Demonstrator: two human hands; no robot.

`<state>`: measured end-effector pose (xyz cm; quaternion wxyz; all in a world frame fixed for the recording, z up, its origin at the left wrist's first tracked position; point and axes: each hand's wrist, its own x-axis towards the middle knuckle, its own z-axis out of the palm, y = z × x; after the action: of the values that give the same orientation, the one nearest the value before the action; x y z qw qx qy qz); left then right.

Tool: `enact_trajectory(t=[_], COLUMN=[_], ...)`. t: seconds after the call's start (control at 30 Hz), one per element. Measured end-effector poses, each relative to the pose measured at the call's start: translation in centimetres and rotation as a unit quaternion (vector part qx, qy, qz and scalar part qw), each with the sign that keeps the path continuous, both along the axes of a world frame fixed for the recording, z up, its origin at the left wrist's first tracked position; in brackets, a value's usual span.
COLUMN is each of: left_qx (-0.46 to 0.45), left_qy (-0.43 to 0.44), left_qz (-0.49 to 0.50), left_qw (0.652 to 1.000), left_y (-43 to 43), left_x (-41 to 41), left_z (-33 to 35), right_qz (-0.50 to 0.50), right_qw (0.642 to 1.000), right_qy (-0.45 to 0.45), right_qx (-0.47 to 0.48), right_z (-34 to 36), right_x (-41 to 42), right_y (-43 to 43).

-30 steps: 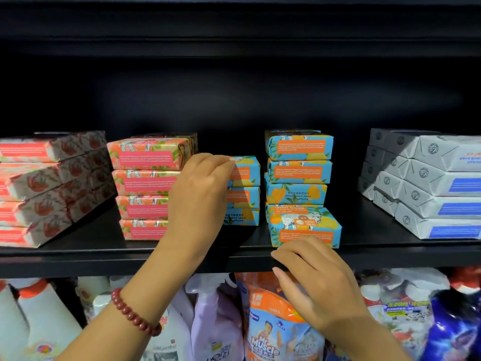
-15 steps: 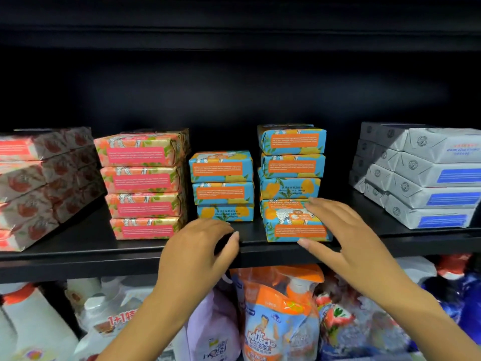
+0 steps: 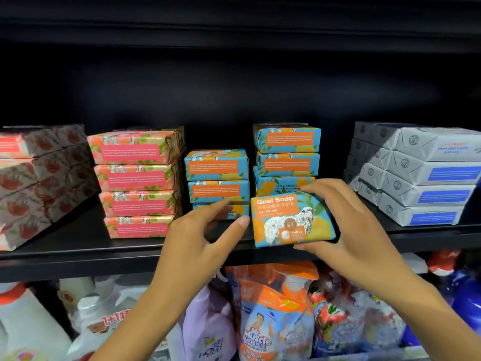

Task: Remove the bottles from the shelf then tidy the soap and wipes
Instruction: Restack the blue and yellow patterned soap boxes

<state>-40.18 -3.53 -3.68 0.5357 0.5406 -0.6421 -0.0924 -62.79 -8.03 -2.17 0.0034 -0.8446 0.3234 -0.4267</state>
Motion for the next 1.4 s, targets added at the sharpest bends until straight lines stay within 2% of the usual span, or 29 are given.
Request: enact_trajectory(t=[0.03, 0.1, 0.2, 0.37, 0.53, 0.7, 0.77, 0.87, 0.97, 1.03, 1.13, 1.27, 1.33, 1.4], left_qx=[0.027, 0.064, 0.033, -0.058, -0.103, 0.001, 0.001, -0.053, -0.128, -0.173, -0.221, -0.197, -0.148, -0.080], left_qy=[0.046, 0.079, 0.103, 0.061, 0.030, 0.105, 0.093, 0.073, -0.007, -0.054, -0.103, -0.121, -0.109, -0.062], left_qz=[-0.049, -0.139, -0.160, -0.138, -0.140, -0.186, -0.205, -0.178, -0.118, -0.101, -0.111, -0.103, -0.117, -0.138], left_qw=[0.997, 0.985, 0.981, 0.987, 0.984, 0.977, 0.974, 0.980, 0.985, 0.978, 0.963, 0.967, 0.976, 0.985], left_y=[0.2, 0.5, 1.0, 1.0, 1.0, 1.1, 1.2, 1.2, 0.7, 0.3, -0.2, -0.5, -0.3, 0.1], left_x=[-0.5, -1.4, -2.5, -2.1, -1.7, -0.7, -0.7, -0.9, -0.7, -0.5, -0.6, -0.1, 0.2, 0.2], left_z=[0.6, 1.6, 2.4, 1.6, 1.2, 1.7, 1.9, 1.7, 1.2, 1.1, 1.1, 1.1, 1.1, 1.4], right_qz=[0.017, 0.049, 0.079, 0.133, 0.082, 0.088, 0.082, 0.078, 0.089, 0.131, 0.179, 0.192, 0.177, 0.133], right_qw=[0.999, 0.995, 0.993, 0.987, 0.991, 0.971, 0.968, 0.981, 0.993, 0.975, 0.943, 0.935, 0.940, 0.958], right_qy=[-0.007, -0.024, -0.026, -0.062, -0.071, -0.102, -0.100, -0.073, -0.077, -0.110, -0.164, -0.217, -0.235, -0.228], right_qx=[-0.032, -0.077, -0.085, 0.068, -0.077, -0.199, -0.217, -0.162, 0.026, 0.145, 0.228, 0.205, 0.174, 0.110], right_z=[0.0, 0.1, -0.1, 0.4, 0.4, -0.6, -0.8, -0.5, 0.1, 0.6, 1.3, 2.4, 2.4, 1.9], right_x=[0.3, 1.0, 1.7, 1.1, 1.4, 1.8, 2.0, 1.9, 1.5, 1.6, 2.3, 2.8, 3.1, 3.3], right_y=[0.4, 0.8, 0.6, 0.8, 0.7, 1.0, 0.8, 0.7, 0.5, 0.4, 0.4, 0.6, 1.0, 1.0])
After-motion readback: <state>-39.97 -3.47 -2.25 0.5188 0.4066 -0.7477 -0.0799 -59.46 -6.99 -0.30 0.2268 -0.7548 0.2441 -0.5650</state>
